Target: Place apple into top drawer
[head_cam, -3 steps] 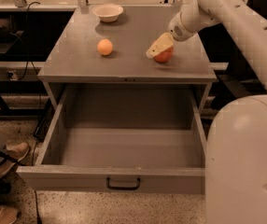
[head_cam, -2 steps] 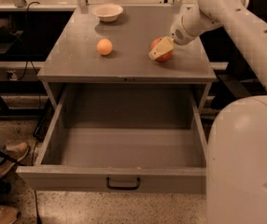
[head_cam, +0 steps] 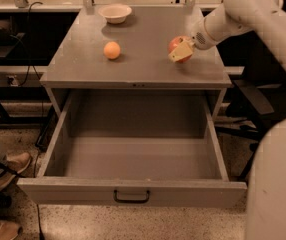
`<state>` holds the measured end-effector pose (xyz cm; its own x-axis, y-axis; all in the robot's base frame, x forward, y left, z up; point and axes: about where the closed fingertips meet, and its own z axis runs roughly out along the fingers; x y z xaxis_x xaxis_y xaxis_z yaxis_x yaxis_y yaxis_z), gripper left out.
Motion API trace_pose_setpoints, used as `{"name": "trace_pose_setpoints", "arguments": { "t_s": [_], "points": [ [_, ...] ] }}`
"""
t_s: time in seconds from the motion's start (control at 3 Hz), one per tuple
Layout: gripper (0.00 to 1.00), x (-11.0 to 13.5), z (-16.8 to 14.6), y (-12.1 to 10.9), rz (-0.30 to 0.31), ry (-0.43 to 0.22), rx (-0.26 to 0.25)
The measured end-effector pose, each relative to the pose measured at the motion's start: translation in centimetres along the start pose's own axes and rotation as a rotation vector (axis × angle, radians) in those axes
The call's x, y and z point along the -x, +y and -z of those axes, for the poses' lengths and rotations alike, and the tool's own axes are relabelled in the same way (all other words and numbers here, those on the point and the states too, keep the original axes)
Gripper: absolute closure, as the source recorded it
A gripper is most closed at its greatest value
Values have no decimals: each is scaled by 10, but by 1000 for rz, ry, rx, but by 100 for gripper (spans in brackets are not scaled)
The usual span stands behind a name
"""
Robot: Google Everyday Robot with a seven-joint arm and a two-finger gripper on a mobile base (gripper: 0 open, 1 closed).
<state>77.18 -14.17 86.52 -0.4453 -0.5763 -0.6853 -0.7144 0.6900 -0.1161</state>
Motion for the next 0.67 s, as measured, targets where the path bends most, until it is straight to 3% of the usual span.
{"name": "trace_pose_setpoints", "arguments": {
  "t_s": [0.33,0.67],
  "points": [
    [94,-12,52,19,24,-12,-26],
    [100,-34,96,70,63,34,31]
  ]
}}
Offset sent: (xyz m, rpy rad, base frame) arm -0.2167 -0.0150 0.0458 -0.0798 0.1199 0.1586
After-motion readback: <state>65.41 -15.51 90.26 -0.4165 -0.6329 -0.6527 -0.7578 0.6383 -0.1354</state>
